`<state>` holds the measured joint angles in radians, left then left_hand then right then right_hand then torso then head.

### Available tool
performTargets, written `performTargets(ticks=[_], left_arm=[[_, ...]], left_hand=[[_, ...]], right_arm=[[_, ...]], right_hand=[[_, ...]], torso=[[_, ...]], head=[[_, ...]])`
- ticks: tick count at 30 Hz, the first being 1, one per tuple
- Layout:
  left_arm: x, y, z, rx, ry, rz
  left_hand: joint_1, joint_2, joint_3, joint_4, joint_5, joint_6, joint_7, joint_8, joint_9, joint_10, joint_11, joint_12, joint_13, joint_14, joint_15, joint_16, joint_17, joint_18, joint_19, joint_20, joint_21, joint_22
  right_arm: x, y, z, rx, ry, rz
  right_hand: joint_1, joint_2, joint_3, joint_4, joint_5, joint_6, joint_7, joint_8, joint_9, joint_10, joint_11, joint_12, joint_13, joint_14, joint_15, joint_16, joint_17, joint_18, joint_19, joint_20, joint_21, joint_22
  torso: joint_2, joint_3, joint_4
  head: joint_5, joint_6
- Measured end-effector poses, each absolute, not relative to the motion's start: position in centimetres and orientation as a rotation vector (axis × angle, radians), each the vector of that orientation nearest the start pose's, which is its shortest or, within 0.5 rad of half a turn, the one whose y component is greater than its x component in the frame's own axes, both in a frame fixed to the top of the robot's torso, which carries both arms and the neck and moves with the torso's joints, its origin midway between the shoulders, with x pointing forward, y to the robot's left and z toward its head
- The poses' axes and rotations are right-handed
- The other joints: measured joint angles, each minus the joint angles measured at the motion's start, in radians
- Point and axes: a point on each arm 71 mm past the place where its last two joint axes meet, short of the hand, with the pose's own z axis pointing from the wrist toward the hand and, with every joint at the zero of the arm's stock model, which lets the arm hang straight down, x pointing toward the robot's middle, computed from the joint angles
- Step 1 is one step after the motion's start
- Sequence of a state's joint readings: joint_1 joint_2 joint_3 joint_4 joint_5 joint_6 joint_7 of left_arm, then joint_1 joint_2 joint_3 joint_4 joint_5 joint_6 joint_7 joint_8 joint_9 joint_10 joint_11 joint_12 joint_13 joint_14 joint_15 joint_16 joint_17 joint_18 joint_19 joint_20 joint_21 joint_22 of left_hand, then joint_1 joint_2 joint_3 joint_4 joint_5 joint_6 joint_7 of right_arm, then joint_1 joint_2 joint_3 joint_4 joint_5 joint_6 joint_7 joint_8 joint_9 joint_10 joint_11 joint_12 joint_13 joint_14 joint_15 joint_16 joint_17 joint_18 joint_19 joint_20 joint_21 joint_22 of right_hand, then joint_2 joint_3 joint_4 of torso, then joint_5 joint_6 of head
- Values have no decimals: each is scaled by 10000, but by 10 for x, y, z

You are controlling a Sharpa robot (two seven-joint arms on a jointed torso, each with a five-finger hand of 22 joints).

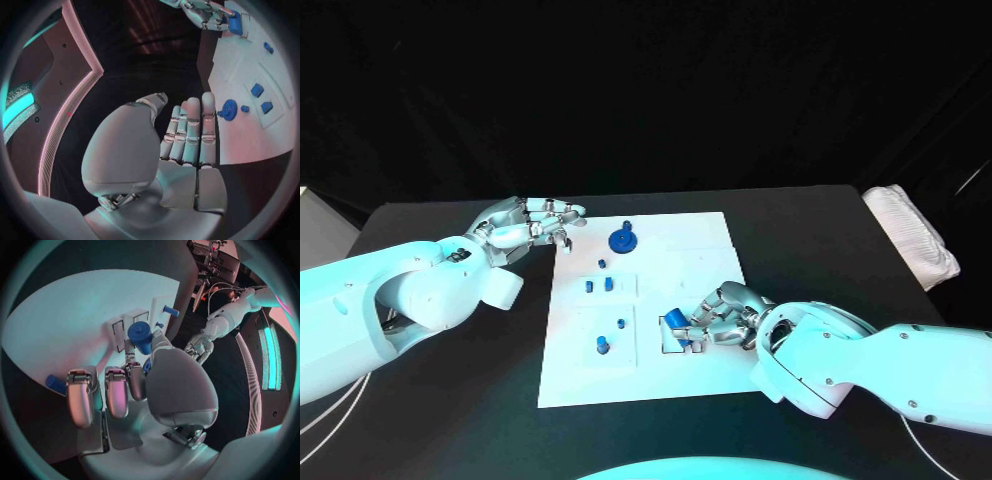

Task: Assemble the parts on the task board

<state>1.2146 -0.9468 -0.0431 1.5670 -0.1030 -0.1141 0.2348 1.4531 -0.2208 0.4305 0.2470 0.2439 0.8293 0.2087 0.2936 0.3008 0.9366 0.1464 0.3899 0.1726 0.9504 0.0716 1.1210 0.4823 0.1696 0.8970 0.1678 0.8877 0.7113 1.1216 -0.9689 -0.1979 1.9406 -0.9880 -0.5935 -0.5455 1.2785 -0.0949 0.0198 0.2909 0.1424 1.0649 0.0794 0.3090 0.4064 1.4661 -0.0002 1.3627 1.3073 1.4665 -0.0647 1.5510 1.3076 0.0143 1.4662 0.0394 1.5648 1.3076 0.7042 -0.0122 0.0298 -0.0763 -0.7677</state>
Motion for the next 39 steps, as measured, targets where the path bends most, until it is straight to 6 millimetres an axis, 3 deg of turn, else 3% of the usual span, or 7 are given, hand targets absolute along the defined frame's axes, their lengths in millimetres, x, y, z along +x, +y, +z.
performTargets(ticks=[12, 16, 24, 26, 32, 39], left_arm=[[476, 235, -177, -10394, 16624, -15541], [476, 236, -177, -10399, 16623, -15530], [476, 236, -177, -10407, 16626, -15517], [476, 236, -177, -10409, 16629, -15514], [476, 236, -177, -10415, 16637, -15506], [476, 237, -177, -10421, 16646, -15498]], left_hand=[[0, 0, 0, 0, 0, 0, 0, 0, 0, 0, 0, 0, 0, 0, 0, 0, -1, 0, 0, 0, 0, 0], [0, 0, 0, 0, 0, 0, 0, 0, 0, 0, 0, 0, 0, 0, 0, 0, 2, -1, 0, 0, 0, 0], [50, 50, -29, 29, 0, 0, 0, 50, 0, 0, 0, 0, -1, 0, 0, -39, 7, 0, 0, 0, 0, -8], [50, 49, -28, 29, 0, 0, 0, 50, 0, 0, 0, 0, -1, 0, 0, -39, 7, 0, 0, 0, 0, -8], [50, 49, -28, 28, 0, 0, 0, 50, 0, 0, 0, 0, -1, 0, 0, -39, 7, 0, 0, 0, 0, -8], [50, 49, -28, 28, 0, 0, 0, 50, 0, 0, 0, 0, -1, 0, 0, -39, 6, 0, 0, 0, 0, -8]], right_arm=[[363, -179, -251, 6153, 20583, 6189], [364, -179, -251, 6102, 20609, 6150], [364, -179, -251, 6015, 20625, 6129], [363, -179, -251, 5998, 20627, 6138], [363, -177, -249, 5913, 20560, 6258], [363, -177, -248, 5862, 20527, 6336]], right_hand=[[-823, -434, 182, 39, 4, 222, -191, 9, 27, 1, 0, -58, -1, 0, 0, 0, 0, 0, 0, 0, 0, -1], [-1141, -486, 24, 27, 8, 201, -170, 83, 39, 1, 0, -98, 0, 0, 0, 0, -1, 0, 0, 1, 0, -2], [-1130, -424, -8, -22, 7, 200, -170, 82, 36, 0, 0, -98, 5, -2, -2, 0, -1, 0, 0, 1, 0, -2], [-876, -269, 83, -114, 6, 197, -167, 79, 34, -18, -23, -98, 8, -37, -37, 0, -1, 0, -1, 1, 0, -3], [-144, -235, 686, -340, 12, 112, -86, -52, -6, 1, -73, -98, 8, -1, -74, 0, -1, 0, 0, -73, -1, -3], [-92, -181, 761, -317, 29, 118, -94, -32, -7, 1, -73, -98, 7, -1, -73, 0, -1, 0, 0, -72, -1, 3]], torso=[[-1, 1, -3], [-1, 0, -2], [-3, 0, -1], [-4, 0, -3], [-8, 0, -6], [-8, 0, -6]], head=[[27, -26], [33, -39], [41, -58], [45, -62], [49, -71], [62, -71]])
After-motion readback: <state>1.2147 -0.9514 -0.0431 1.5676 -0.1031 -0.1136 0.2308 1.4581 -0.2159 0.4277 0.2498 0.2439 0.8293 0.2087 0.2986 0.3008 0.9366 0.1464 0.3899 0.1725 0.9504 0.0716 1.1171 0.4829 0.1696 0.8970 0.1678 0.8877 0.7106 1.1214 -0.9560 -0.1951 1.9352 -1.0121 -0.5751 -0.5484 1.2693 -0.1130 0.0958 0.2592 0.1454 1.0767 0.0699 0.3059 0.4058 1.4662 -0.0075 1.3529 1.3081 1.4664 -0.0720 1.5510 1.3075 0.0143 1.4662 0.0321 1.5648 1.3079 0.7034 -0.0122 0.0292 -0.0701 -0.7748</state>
